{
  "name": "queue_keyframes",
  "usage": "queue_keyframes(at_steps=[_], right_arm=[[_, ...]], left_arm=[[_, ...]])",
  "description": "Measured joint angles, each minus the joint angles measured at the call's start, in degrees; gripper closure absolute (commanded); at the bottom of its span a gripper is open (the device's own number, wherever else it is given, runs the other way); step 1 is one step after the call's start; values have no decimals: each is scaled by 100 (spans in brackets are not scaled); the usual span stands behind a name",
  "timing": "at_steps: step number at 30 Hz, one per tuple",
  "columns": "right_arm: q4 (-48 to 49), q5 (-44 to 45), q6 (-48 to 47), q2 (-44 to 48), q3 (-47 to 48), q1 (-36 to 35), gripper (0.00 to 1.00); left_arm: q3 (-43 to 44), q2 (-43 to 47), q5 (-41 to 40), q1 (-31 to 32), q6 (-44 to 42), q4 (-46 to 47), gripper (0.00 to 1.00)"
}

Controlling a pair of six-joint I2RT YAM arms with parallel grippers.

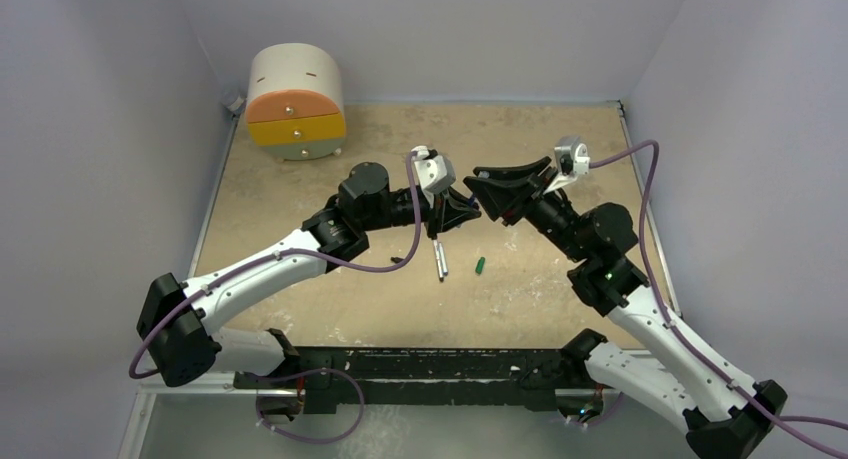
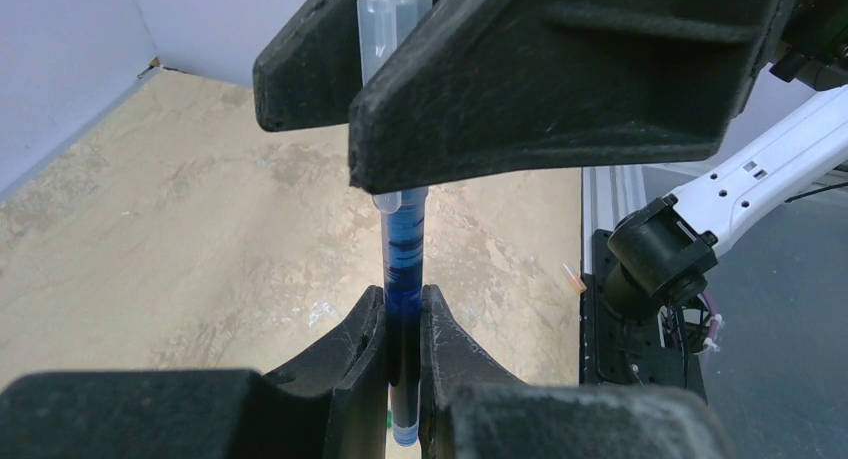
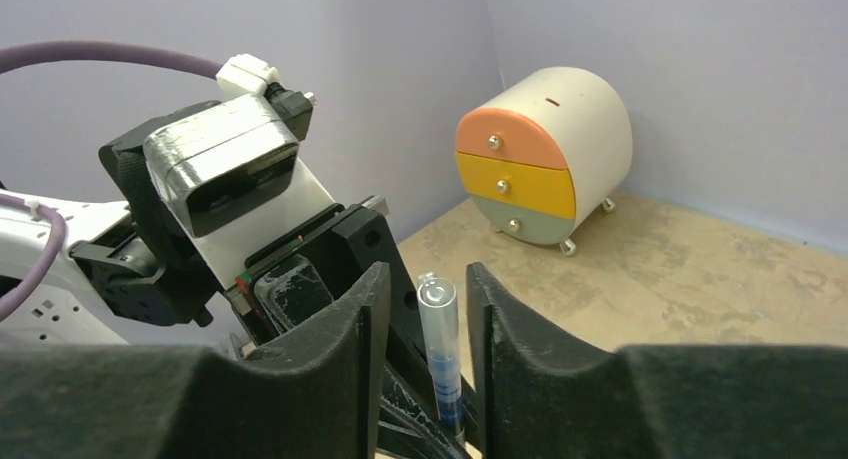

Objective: Insert the pens into the pen caps

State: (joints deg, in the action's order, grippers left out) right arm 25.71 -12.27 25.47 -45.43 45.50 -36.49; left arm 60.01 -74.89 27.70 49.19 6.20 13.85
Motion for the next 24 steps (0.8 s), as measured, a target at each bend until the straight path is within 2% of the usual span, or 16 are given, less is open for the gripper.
queue_keyframes(at_steps=[3,7,18,24], right_arm=[[-13,39,7,-26,-20,0,78],[-13,79,-11,-35,-28,2,100],[37,-61,-68,-122,-31,9,100],[496,-177,-42,-212,-446,33,100]], left_arm=[[0,2,0,0,0,0,100],[0,26,-2,0,11,-2,100],[-2,98,-129,2,17,-39,100],[17,125,-323,-7,-240,-511,100]])
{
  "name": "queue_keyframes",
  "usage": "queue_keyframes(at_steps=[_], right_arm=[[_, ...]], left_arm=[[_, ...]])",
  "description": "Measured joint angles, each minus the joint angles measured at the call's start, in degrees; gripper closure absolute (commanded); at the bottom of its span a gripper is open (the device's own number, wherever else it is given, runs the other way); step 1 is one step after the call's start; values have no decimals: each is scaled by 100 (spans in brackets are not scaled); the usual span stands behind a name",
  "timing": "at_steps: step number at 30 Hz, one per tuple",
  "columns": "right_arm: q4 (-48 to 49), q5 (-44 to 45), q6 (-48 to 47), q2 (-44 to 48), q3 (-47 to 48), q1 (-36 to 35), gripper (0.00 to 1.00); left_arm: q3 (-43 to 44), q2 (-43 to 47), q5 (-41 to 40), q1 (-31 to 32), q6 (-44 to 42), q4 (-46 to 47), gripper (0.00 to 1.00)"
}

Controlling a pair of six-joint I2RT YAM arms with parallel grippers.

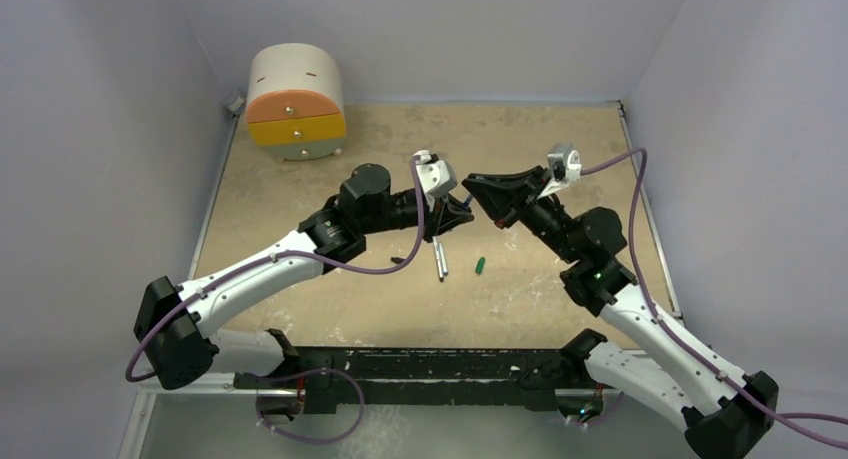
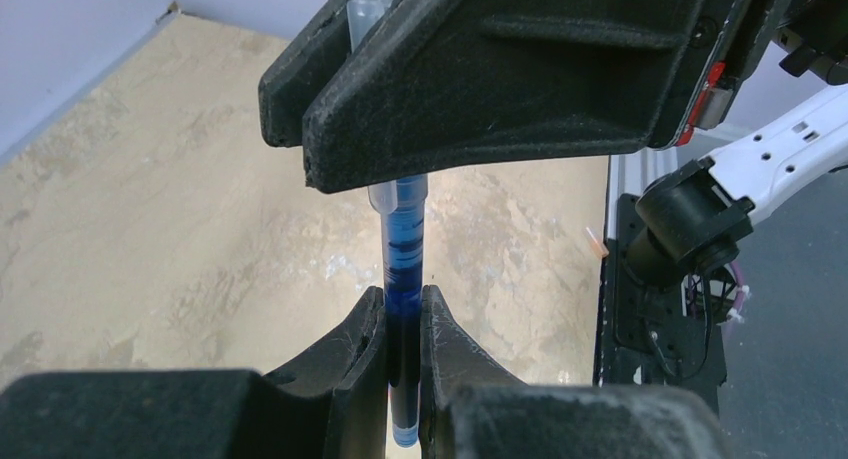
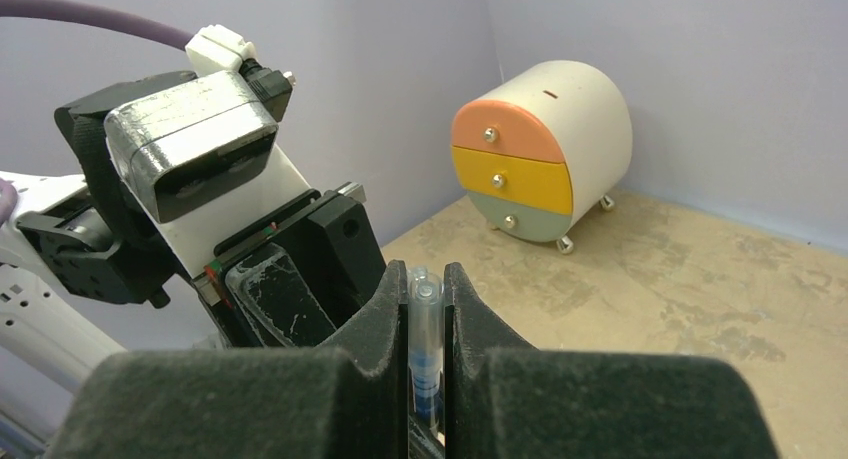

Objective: Insert the pens into the pen caps

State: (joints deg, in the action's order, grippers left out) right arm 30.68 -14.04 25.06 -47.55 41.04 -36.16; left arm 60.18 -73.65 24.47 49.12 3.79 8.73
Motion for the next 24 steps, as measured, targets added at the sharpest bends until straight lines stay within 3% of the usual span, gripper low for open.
queue_keyframes(at_steps=[24], right_arm=[[1742,116,306,-164,-1091,173,100]], left_arm=[[402,-424,90,-131,-83,-638,100]])
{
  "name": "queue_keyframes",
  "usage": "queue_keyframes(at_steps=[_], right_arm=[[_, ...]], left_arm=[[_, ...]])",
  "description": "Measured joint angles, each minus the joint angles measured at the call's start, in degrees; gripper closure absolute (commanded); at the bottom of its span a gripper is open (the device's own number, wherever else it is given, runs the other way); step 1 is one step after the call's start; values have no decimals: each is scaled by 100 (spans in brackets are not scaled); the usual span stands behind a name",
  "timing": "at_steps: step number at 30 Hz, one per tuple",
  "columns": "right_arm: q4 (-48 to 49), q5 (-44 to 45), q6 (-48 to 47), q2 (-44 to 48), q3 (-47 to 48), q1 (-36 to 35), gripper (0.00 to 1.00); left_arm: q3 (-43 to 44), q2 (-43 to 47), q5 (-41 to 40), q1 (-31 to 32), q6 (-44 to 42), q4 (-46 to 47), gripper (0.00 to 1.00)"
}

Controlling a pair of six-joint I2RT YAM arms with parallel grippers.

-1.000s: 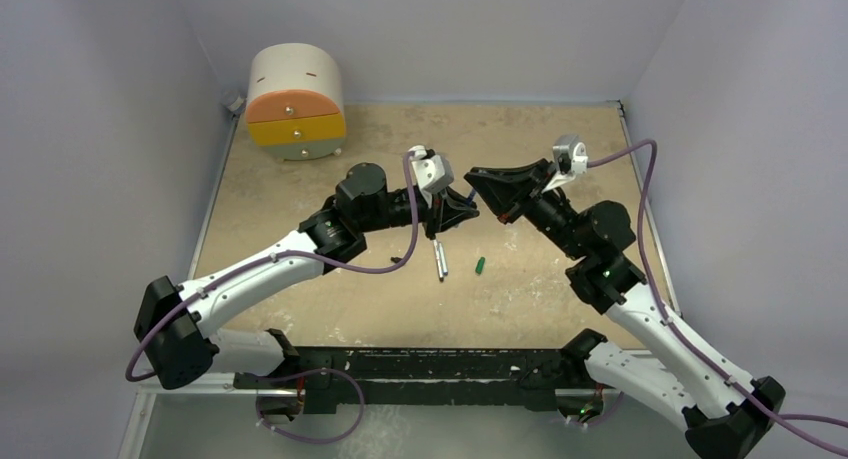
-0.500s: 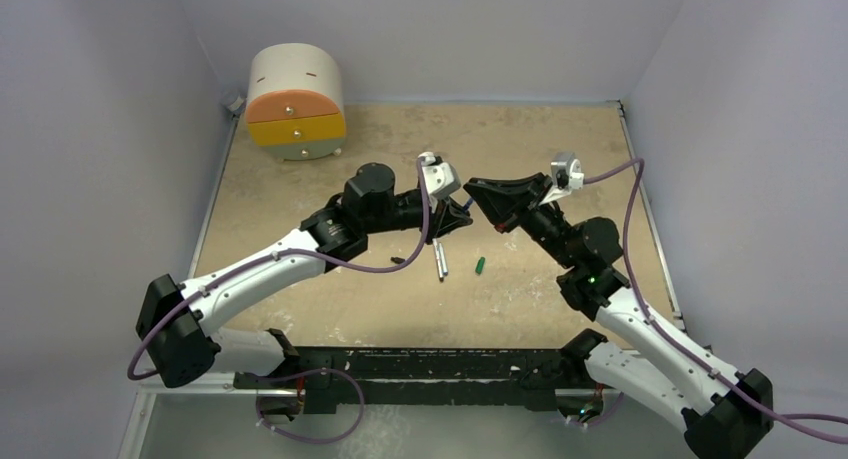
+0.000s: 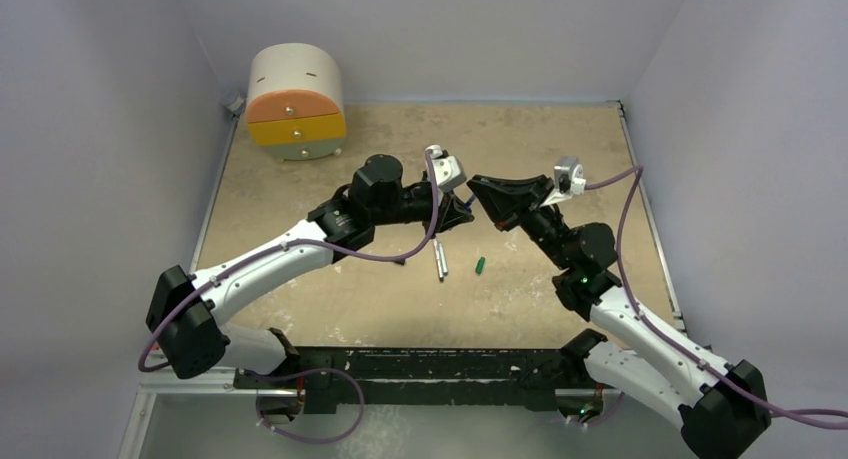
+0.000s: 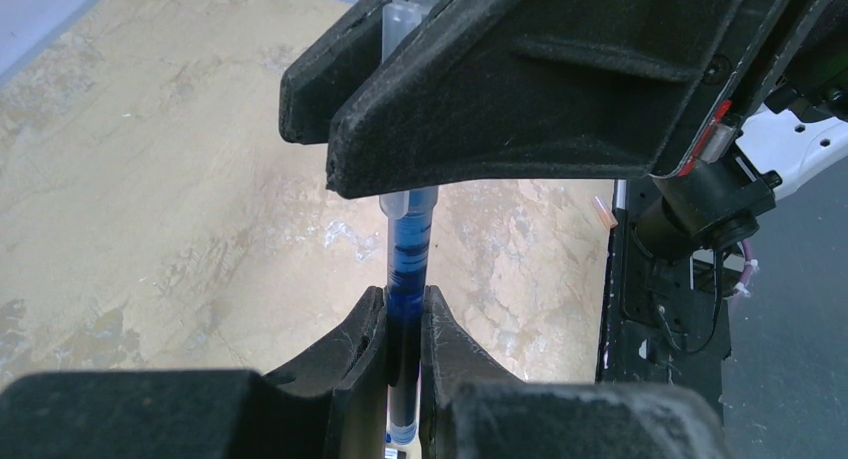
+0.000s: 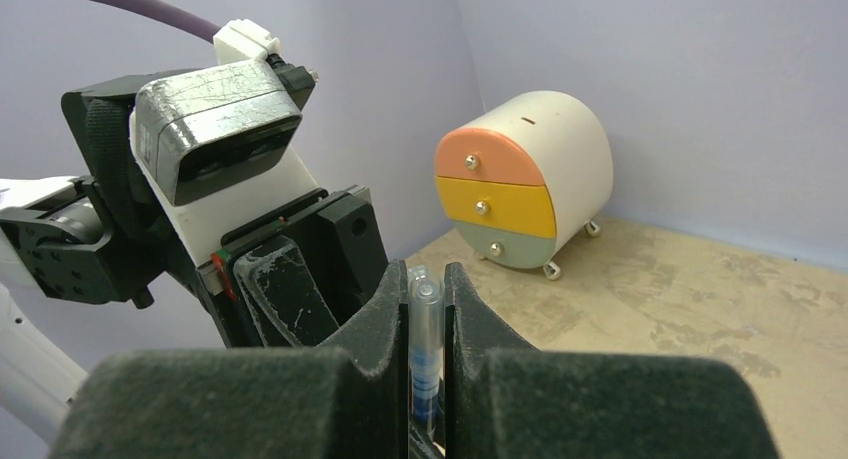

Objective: Insert the pens into the pen caps

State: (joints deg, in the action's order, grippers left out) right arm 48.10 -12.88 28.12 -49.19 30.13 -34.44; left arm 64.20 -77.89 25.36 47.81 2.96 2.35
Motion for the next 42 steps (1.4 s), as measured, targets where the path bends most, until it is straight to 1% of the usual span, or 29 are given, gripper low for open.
queue_keyframes(at_steps=[7,11,15,16,18,19,22,24,26,30,34,37,39,42], right_arm=[[120,2,70,-48,-52,2,100],[-264,39,107,302,-11,-2,100],[-981,46,17,595,358,-42,100],[-1174,42,-24,627,476,-57,94],[-1526,31,-90,656,673,-101,76],[-1676,20,-118,658,732,-129,70],[-2179,-24,-173,741,811,-190,57],[-2463,-26,-195,815,811,-208,52],[-2695,-9,-203,890,811,-219,50],[-3034,133,-214,1154,811,-221,50],[-3403,535,-223,1620,811,-221,51],[-3665,839,-256,1930,811,-221,51],[-3770,944,-269,2024,811,-221,51],[-3954,1049,-280,2026,807,-221,51]], left_arm=[[9,-35,221,-92,57,-44,100],[9,-39,518,-90,146,31,100],[-76,-15,817,-79,295,466,100],[-138,20,846,-79,341,586,100],[-291,120,852,-79,389,748,100],[-367,173,850,-79,396,780,100],[-501,289,706,-129,393,822,100],[-509,341,557,-188,391,859,100],[-533,385,376,-238,391,920,100],[-562,352,-72,-243,396,861,100],[-562,114,-1152,-238,505,717,100],[-551,-275,-2203,-264,656,409,100],[-516,-590,-2699,-326,826,101,100],[-518,-1084,-3193,-590,1211,-402,100]])
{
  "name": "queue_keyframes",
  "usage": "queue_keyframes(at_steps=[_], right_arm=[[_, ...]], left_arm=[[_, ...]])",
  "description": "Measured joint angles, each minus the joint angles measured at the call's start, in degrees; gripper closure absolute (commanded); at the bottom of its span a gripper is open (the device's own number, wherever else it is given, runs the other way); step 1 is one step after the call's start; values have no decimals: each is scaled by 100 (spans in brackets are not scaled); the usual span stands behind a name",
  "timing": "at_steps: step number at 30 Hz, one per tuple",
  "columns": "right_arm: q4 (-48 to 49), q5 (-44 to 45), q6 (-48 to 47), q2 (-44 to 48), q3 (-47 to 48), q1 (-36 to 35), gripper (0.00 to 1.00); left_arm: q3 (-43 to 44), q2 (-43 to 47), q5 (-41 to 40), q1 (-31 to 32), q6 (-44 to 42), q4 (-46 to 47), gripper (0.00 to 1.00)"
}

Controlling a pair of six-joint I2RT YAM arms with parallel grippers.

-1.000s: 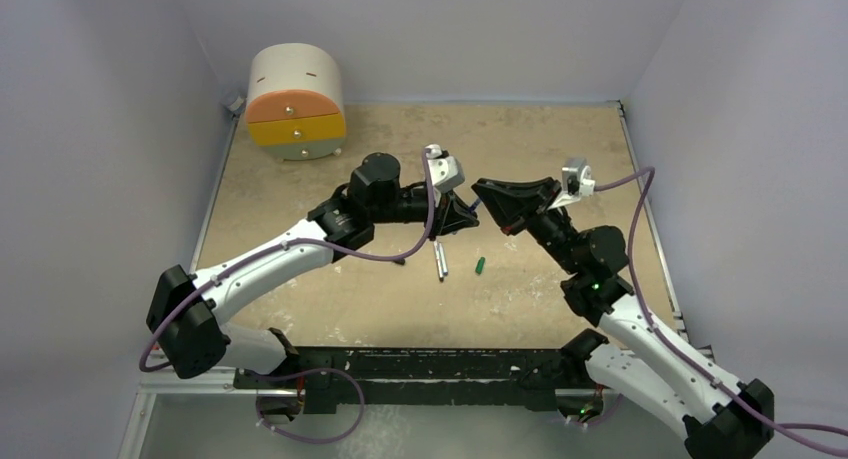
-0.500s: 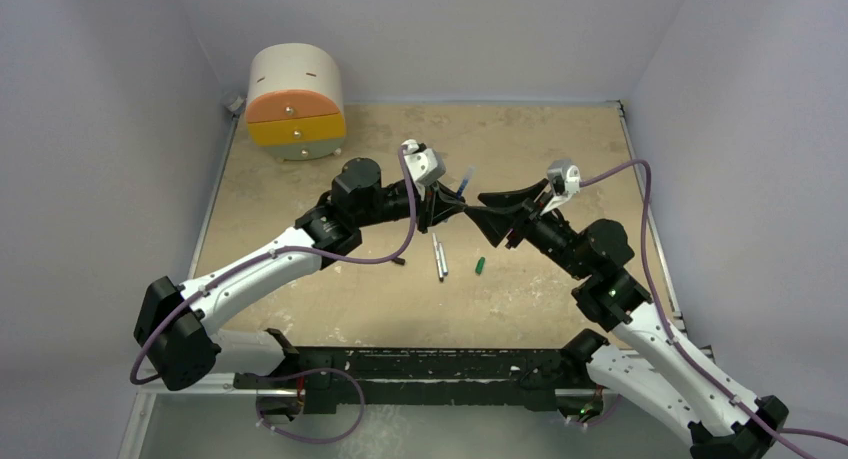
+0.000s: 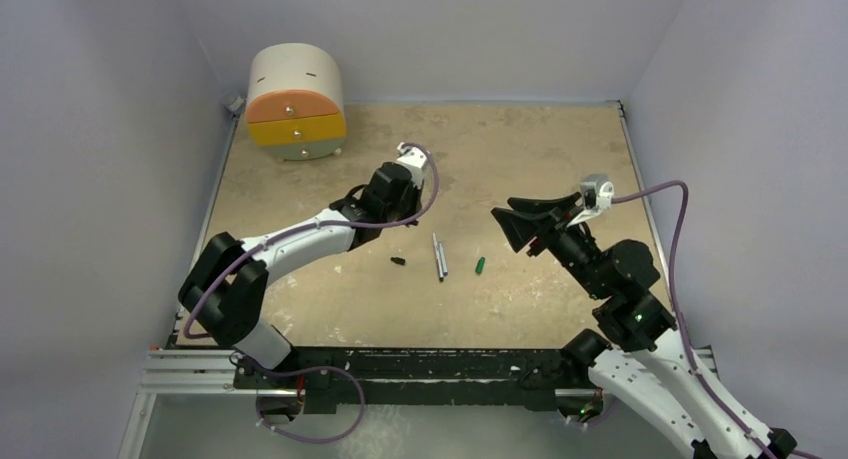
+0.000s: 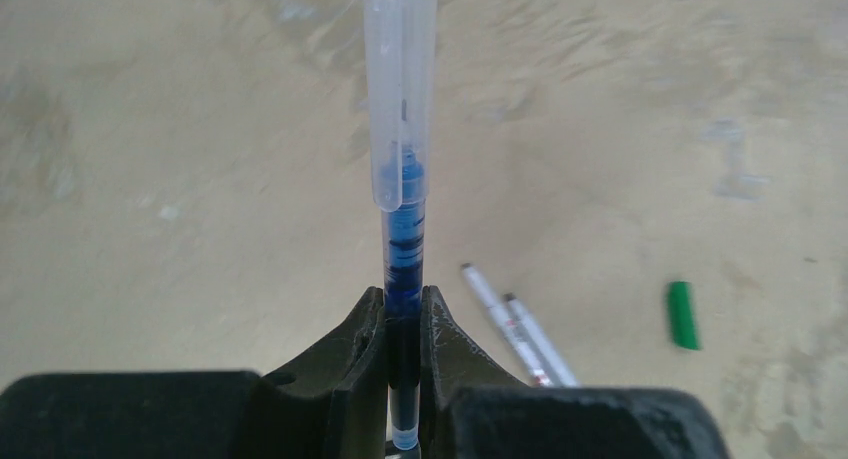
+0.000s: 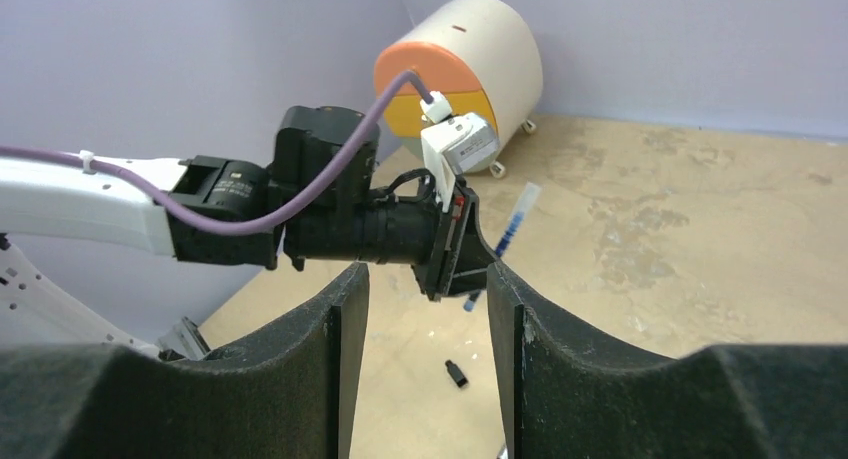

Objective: Insert the pens into the pen caps

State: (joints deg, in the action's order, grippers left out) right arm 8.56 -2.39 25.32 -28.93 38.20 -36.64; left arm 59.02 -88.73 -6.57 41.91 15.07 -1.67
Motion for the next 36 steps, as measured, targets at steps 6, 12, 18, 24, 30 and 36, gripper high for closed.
queue_keyframes(at_steps=[6,12,18,24,30,36], right_arm=[[-103,13,-2,-66,-164,0,51],[-98,-7,-9,-422,-278,0,54],[-109,-4,-37,-564,-317,0,54],[-79,55,-116,-603,-321,0,55],[9,131,-131,-741,-393,0,56],[-7,160,-133,-680,-428,0,57]], left_arm=[[-170,-197,-870,-708,695,-981,100],[-170,-208,-1143,-870,949,-1585,100],[-280,-227,-1213,-1104,949,-1947,100],[-369,-339,-1419,-1390,944,-2028,100],[-249,-826,-1532,-1519,920,-1996,100],[44,-1189,-1541,-1676,782,-1932,100]])
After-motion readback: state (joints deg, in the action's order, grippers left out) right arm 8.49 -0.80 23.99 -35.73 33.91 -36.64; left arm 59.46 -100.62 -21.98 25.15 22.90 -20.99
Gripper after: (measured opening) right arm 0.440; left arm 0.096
